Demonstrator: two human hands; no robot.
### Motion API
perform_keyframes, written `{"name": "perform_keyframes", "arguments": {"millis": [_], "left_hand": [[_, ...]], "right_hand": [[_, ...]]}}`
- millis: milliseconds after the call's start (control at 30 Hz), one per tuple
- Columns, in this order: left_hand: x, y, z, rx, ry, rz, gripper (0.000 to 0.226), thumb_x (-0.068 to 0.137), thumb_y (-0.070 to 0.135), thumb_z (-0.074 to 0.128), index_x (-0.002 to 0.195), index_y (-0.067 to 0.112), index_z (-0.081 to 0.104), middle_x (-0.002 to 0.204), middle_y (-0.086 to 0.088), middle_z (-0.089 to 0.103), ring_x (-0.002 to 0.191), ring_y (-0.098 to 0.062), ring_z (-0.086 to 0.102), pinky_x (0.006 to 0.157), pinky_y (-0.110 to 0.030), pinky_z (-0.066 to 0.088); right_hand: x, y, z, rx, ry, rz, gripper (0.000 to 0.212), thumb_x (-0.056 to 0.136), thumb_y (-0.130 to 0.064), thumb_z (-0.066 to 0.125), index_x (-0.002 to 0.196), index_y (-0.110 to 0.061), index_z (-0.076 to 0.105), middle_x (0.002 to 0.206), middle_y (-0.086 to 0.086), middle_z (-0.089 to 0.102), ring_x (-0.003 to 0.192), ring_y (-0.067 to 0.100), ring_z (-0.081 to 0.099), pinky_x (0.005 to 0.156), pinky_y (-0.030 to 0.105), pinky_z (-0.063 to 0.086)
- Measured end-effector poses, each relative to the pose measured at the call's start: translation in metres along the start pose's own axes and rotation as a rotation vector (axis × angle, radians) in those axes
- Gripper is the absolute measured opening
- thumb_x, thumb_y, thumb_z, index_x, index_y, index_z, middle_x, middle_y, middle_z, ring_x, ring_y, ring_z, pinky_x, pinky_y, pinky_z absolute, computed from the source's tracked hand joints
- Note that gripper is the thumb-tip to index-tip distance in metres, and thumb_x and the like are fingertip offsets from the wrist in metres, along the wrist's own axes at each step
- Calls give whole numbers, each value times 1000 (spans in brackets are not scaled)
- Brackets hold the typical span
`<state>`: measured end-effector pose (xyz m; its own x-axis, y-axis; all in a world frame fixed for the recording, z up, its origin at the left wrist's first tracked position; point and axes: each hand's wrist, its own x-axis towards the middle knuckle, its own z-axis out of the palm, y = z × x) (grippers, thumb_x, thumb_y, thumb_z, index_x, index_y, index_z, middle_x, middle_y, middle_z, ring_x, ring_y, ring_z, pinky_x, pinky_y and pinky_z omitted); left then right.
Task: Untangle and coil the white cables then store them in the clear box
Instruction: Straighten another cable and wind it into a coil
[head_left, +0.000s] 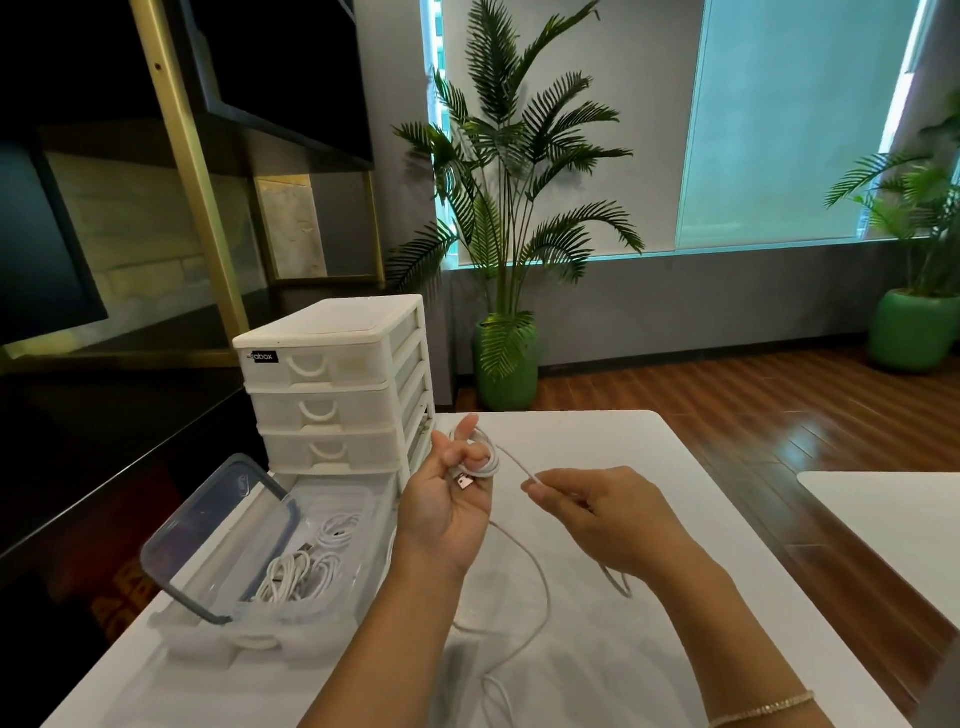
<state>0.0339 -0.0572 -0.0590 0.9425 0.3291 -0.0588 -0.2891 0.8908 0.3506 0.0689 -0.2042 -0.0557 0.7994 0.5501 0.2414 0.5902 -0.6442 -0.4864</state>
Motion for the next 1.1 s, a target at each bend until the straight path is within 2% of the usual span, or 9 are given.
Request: {"name": "perform_keyframes", "arguments": {"millis": [167,367,467,533,600,700,800,967,1100], "left_hand": [[-7,-2,6,157,-24,42,37,99,17,39,131,0,46,102,-12,59,69,-12,56,61,-17,57],[-14,-15,7,1172,-60,381,32,98,32,35,90,16,62,75,17,65,85,-7,61,96,-28,44],[-16,-25,1,1682,-259,514,35,96,36,32,113,21,59,98,10,65,87,-1,59,79,-4,46],[-14,-27,-4,1871,-323,551,44,97,35,31,130,13,51,126,3,59,109,-7,57,75,6,34],[-14,-25,-5,1927,-370,535,42,99,34,30,129,14,51,130,3,56,116,-12,55,89,-2,34],[-14,-23,-6,1971,-480,449,30,100,36,28,93,18,52,93,1,61,83,-11,57,82,-25,53],[-15,-24,-6,2001,-532,375,31,98,41,26,81,23,44,74,7,52,68,-10,49,65,-16,42],[-18,-28,-2,1858,-554,344,54,83,57,25,87,13,56,67,10,50,65,-8,47,66,-18,42],[-16,-27,-3,1796,-501,309,35,96,40,36,85,21,63,66,14,53,61,-6,51,63,-12,41]], "right_hand": [[-2,-9,1,-37,-53,-47,33,91,-48,47,118,-36,62,118,-11,66,93,10,62,87,27,52],[-3,-20,-2,-86,-99,-100,28,91,-42,51,107,-28,70,90,-10,72,68,10,59,69,24,50],[-6,-17,-9,-76,-87,-84,24,92,-36,52,103,-28,71,88,-7,72,68,10,58,72,27,52],[-8,-15,-14,-63,-71,-58,22,90,-35,55,104,-27,71,94,-4,73,74,11,62,79,27,54],[-9,-13,-19,-61,-44,-25,21,88,-33,60,103,-26,71,97,-5,72,77,9,61,79,22,52],[-10,-4,-27,-49,24,29,16,83,-34,66,95,-26,72,91,-7,69,79,8,58,74,21,48],[-11,8,-34,51,91,69,8,79,-33,70,84,-27,72,85,-8,69,78,8,59,74,25,52],[-13,17,-40,316,118,64,9,80,-16,69,78,-25,73,77,-13,67,78,9,63,70,19,52],[-13,18,-38,452,95,80,11,79,-17,71,74,-27,70,81,-10,69,81,11,63,68,18,50]]}}
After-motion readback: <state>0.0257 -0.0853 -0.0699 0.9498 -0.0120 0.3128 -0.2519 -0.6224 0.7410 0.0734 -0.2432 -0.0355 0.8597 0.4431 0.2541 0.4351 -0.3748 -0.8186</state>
